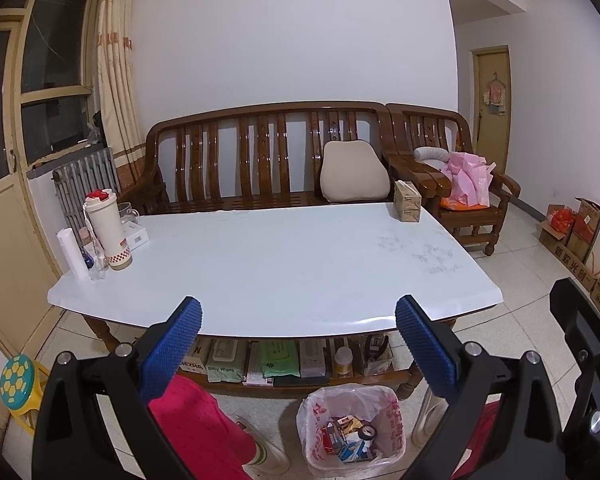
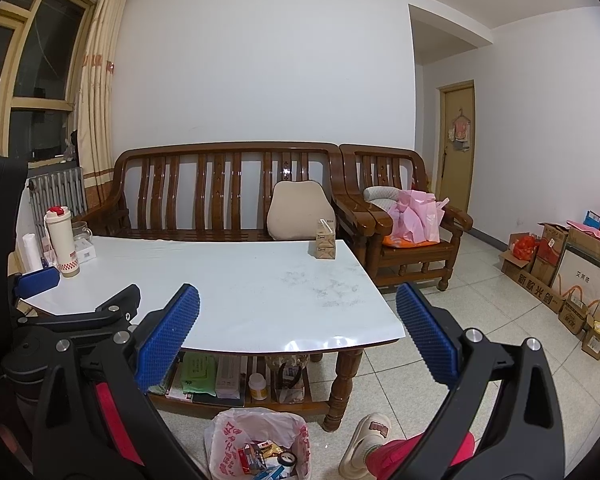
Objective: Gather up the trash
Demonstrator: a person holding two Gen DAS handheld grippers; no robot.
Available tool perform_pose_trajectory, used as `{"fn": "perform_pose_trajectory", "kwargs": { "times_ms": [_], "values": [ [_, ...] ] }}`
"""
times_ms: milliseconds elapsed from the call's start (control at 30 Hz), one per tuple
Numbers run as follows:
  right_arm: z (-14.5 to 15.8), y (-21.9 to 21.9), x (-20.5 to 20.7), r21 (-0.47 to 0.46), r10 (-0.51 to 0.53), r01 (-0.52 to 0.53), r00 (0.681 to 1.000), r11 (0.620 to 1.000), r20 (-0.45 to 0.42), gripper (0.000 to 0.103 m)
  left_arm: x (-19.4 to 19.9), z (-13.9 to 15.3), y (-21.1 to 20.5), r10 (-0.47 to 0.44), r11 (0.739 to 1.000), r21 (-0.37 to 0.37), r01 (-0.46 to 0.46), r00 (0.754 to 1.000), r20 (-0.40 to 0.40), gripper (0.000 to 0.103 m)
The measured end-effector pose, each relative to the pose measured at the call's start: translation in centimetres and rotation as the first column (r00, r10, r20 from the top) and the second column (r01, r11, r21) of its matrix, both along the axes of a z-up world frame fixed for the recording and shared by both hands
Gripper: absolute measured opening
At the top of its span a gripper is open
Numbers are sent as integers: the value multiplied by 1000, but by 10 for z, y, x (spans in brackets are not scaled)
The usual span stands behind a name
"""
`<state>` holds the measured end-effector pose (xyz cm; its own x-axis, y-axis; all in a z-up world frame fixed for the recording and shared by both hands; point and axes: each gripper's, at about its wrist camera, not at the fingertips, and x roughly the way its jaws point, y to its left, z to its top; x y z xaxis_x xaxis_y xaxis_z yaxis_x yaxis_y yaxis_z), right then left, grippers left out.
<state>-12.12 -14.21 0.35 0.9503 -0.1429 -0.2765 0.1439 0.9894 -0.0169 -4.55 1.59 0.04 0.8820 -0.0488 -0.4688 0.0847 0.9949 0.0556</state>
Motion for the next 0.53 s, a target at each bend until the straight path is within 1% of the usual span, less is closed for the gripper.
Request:
{"fn": "perform_pose_trajectory", "kwargs": {
  "times_ms": [167,533],
  "values": [
    [0,0,2,0,3,-3,1000,1000,-2,96,-1,0,0,11,1000,5,-11,1000,17,95],
    [0,-1,3,0,3,-3,1000,1000,-5,96,5,-1,3,8,1000,7,-8,1000,-10,95]
  ]
}}
